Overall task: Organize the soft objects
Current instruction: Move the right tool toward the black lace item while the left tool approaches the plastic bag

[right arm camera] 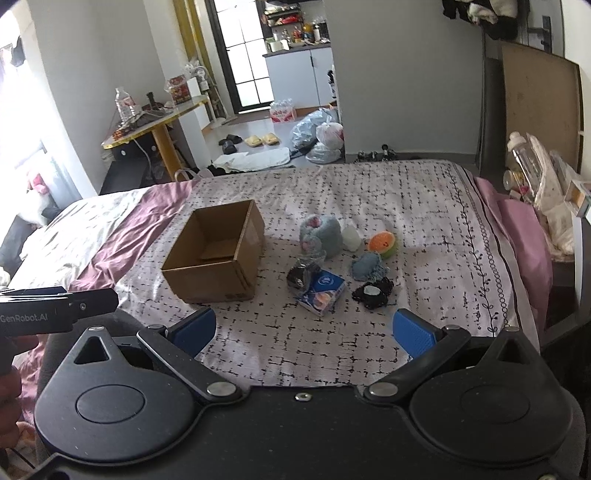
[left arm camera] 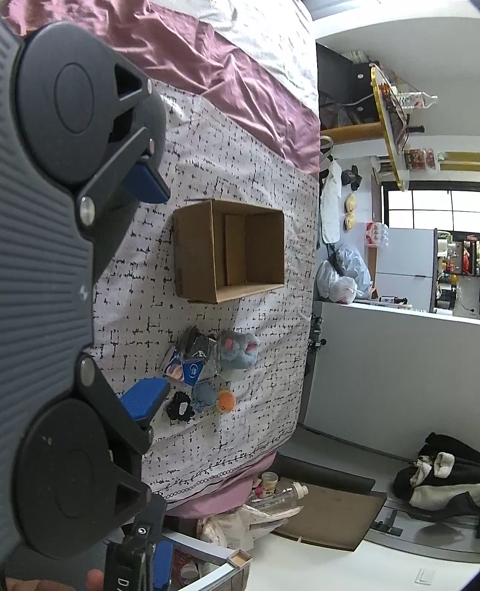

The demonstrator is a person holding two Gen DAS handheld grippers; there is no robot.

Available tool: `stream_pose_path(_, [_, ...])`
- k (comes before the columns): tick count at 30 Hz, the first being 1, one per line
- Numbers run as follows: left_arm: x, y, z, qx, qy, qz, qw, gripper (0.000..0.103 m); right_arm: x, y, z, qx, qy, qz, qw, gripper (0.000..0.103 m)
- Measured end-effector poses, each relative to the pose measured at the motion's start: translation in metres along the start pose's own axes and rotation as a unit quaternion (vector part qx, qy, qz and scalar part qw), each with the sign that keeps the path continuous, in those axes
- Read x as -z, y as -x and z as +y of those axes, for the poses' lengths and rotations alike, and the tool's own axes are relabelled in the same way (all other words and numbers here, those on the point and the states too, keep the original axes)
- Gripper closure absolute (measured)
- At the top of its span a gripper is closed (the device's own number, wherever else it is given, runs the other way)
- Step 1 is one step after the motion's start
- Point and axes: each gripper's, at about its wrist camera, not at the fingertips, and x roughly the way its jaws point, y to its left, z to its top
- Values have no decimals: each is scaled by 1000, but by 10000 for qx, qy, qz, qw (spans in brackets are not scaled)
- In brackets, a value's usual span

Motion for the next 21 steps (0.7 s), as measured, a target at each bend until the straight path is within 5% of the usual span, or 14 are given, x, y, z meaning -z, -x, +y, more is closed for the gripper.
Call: stream_pose_path(21, [-23, -94, -38, 173, -33, 306, 9994, 5, -7, -80, -66, -88, -760, 467, 9960, 0])
